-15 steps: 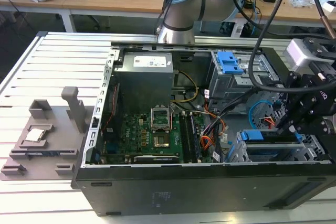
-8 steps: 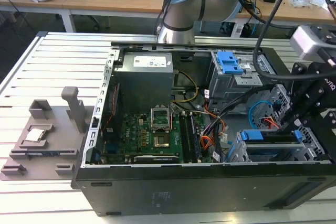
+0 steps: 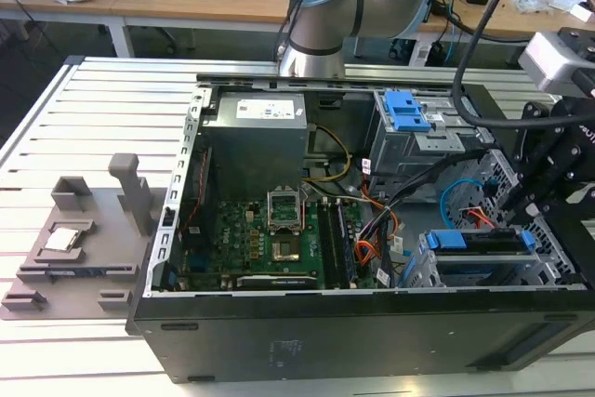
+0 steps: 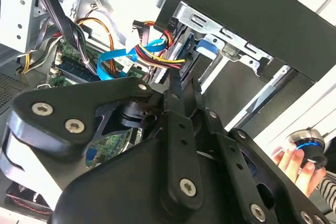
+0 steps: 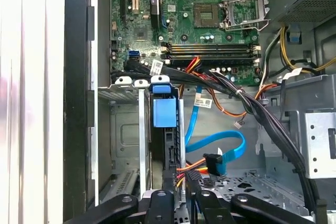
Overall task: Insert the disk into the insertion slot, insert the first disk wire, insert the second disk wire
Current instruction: 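Insert the first disk wire, then insert the second disk wire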
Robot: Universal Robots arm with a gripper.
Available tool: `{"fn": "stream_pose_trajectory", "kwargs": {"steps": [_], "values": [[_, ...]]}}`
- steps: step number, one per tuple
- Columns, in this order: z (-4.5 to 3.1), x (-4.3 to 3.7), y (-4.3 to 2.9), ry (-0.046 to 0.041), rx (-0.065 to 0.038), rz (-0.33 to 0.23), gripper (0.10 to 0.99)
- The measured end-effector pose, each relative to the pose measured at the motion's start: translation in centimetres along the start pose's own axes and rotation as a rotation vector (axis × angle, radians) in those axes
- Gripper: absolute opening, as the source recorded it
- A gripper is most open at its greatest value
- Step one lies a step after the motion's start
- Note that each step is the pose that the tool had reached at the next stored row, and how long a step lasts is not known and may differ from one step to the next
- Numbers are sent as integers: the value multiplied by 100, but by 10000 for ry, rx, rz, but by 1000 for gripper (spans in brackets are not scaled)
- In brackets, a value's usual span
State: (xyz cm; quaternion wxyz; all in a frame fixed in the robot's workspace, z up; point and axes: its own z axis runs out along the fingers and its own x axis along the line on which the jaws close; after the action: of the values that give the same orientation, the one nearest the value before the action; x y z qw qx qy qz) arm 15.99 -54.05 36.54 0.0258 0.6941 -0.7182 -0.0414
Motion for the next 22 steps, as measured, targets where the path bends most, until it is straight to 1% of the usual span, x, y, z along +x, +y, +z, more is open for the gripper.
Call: {"fn": "stream_pose_trajectory", "kwargs": {"steps": [1, 3, 10, 22], "values": [[-4, -7, 1, 1, 0, 0, 224], [-7, -12, 1, 2, 0, 0, 106], [-27, -22, 3, 0, 0, 0, 106], [-32, -22, 4, 1, -1, 0, 106]]}}
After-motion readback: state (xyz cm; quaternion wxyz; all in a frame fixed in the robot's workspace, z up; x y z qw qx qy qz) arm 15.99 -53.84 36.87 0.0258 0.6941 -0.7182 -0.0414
